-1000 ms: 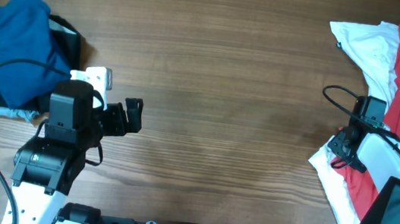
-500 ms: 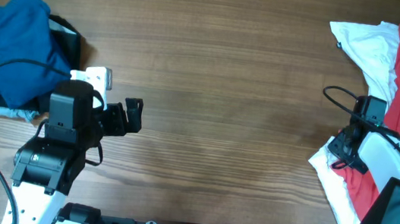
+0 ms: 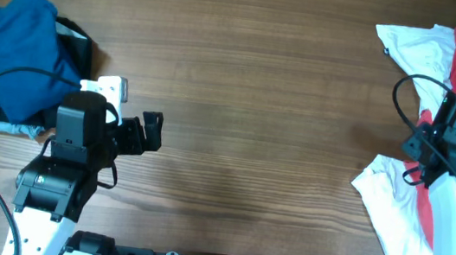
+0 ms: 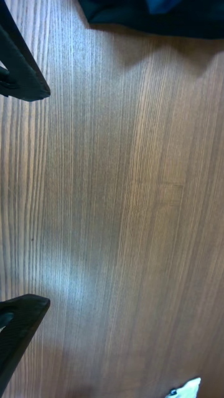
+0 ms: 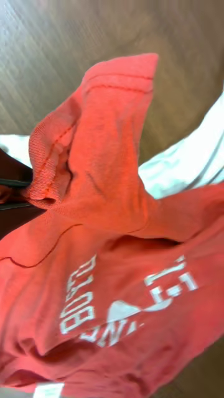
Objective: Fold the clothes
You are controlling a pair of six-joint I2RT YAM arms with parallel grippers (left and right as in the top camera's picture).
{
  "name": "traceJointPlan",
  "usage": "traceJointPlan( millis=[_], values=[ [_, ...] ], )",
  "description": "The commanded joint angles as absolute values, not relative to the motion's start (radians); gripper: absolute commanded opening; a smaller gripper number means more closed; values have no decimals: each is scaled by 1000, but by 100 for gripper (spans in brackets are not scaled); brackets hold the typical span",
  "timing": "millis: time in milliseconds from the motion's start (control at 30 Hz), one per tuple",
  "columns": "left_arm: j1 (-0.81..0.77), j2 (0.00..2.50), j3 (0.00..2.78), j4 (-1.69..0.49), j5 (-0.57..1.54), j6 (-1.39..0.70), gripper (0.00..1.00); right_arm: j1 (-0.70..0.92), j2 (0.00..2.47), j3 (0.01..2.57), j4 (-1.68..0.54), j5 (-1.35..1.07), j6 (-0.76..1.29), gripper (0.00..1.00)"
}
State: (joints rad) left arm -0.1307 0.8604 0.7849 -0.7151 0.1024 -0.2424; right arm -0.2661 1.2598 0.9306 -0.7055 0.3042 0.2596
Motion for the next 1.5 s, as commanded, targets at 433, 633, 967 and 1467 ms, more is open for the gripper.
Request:
traceJointPlan(
  millis=[433, 633, 967, 1467],
  values=[
    [-126, 864, 803, -711, 115, -241, 100, 234, 1091, 1178, -812, -481, -126, 4],
    [-126, 864, 803, -712, 115, -241, 99, 403, 1264, 1178, -787, -441, -75, 4],
    [-126, 864, 803, -712, 115, -245, 100, 576, 1529, 1178, -420, -411, 81, 4],
    [-126, 870, 802, -566, 177, -382, 100, 454, 1385, 1178, -634, 191, 342, 100]
  ],
)
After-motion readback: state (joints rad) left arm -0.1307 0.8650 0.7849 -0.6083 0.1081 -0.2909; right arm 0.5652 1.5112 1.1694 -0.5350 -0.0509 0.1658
